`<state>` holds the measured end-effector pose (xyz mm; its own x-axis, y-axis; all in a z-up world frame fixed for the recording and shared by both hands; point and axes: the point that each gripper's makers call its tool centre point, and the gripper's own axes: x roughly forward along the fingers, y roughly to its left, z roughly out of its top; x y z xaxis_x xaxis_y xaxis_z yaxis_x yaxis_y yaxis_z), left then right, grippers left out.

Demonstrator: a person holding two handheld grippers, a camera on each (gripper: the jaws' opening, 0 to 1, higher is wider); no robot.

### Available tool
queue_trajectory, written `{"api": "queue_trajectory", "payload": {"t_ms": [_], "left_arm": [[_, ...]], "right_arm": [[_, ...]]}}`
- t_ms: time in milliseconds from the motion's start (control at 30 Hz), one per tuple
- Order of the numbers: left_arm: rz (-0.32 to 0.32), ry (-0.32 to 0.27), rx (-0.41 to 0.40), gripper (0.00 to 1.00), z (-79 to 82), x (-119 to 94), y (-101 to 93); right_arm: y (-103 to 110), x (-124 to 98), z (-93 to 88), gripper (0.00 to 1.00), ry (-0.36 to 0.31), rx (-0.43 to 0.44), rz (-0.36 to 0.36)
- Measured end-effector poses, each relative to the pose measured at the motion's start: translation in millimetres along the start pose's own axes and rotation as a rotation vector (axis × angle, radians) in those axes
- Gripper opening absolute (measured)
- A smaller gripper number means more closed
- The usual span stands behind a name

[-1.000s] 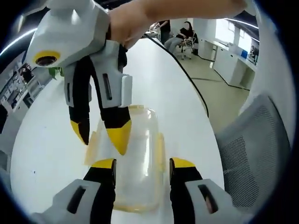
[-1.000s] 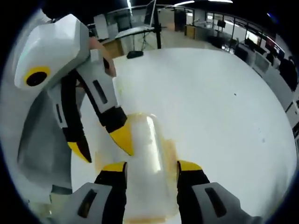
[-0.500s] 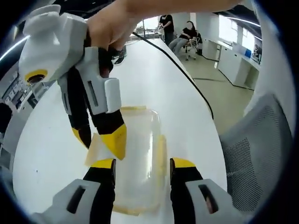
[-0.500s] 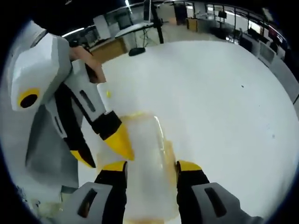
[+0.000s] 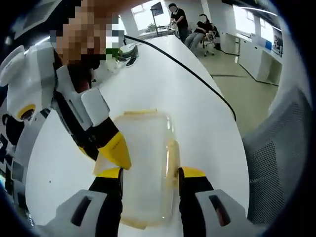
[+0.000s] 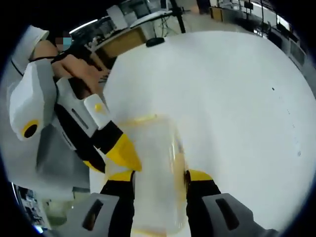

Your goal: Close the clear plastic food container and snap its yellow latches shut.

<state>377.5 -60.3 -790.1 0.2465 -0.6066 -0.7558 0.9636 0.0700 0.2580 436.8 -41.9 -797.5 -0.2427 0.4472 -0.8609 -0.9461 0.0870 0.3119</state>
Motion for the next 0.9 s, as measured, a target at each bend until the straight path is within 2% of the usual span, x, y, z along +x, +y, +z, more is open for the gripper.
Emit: {"api": "queue_trajectory", "payload": {"t_ms": [367,400,433,500,567,667,900], "left_arm": [[0.057,0.046,-0.018,0.39,-1.1,3.0,2.4],[0.051,0.049,0.024,0.38,0.8,3.6,1.6],[0.076,0.065,-0.041,0.37,0.3,5.5,3.1],[0.076,0.043,-0.014,0.37,3.0,2.9,7.7],[0.073,0.049,-0.036,0.37,-2.0,1.6,5.6],[0.075,0.052,-0.030,0.37,-3.2,1.9,3.9],[0.074,0.049,-0.010,0.38,-2.2,3.3,2.1]], "right_arm": [[1.2,1.8,-1.5,0.37,0.063,-0.018,0.015],[1.8,3.1,-2.6,0.36,0.077,-0.005,0.021],[1.9,4.1,-2.0,0.36,0.085,-0.005,0.019],[5.0,4.6,-7.1,0.34,0.130,0.014,0.042],[-0.2,0.4,-3.8,0.34,0.118,0.005,0.043],[2.1,4.3,-5.0,0.34,0.121,0.008,0.039],[3.4,3.9,-3.2,0.36,0.068,0.009,0.021]]}}
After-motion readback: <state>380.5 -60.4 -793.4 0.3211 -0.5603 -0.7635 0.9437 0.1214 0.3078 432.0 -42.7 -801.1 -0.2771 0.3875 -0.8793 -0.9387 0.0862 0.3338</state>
